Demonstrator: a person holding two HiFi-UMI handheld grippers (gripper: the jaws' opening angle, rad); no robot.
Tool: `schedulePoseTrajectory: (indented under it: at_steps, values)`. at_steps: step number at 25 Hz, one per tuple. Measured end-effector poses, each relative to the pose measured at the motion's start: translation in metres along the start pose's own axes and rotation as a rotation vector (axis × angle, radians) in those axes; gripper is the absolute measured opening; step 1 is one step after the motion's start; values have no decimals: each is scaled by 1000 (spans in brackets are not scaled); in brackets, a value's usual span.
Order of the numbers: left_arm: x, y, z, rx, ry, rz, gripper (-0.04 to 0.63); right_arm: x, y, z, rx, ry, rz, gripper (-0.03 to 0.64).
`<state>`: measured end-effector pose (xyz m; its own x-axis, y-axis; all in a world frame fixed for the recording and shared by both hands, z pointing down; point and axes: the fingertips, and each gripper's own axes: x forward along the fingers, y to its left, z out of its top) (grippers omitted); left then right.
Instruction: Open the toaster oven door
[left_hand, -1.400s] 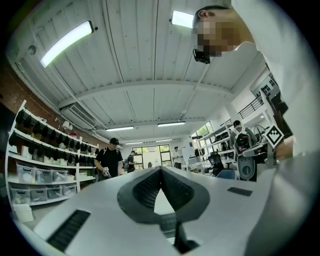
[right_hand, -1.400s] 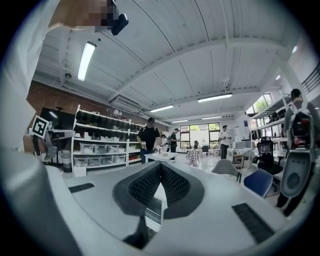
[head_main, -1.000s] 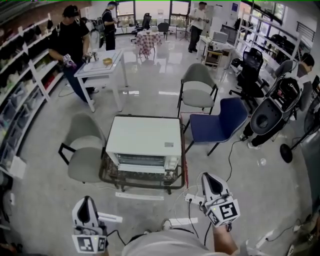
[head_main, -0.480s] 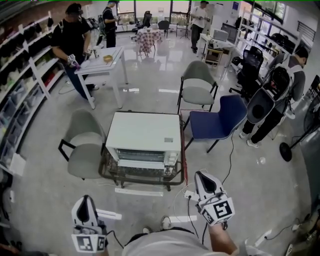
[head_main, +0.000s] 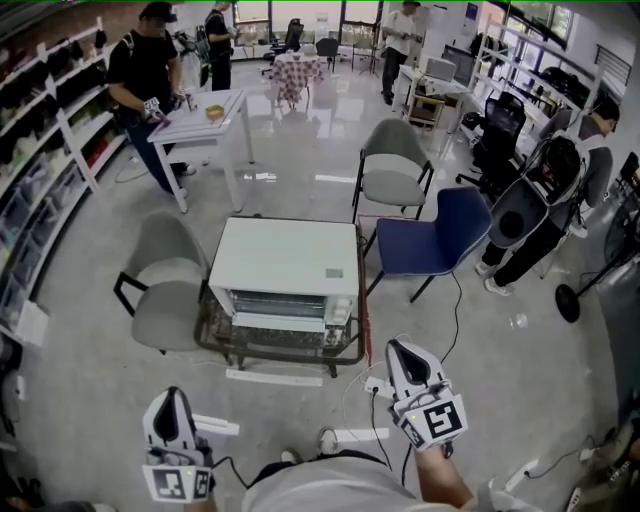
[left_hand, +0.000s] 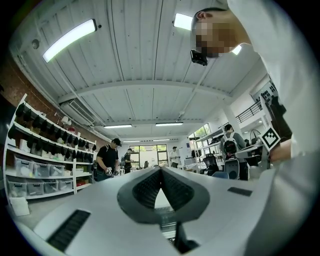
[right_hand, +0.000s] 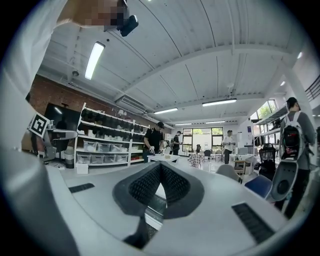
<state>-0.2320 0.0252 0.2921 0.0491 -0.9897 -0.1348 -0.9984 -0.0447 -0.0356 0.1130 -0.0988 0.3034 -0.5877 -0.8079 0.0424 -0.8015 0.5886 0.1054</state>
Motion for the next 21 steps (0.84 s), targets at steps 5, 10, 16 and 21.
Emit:
schedulePoseTrajectory:
  at_steps: [5,10,16,21]
  values:
    - [-7,-9,1,-5,-1,7,18,-10,-2,1,-2,-3,3,23]
    - [-13,-11,4,-8,3,9,18,-12,0,6,-2,-11,8,23]
    - [-21,-8,5,-10,-1,15,18,-13,10,8,7,-18,21,23]
    - [-20,-5,3,-11,0,11,18,-8,14,9,5,-23,25,23]
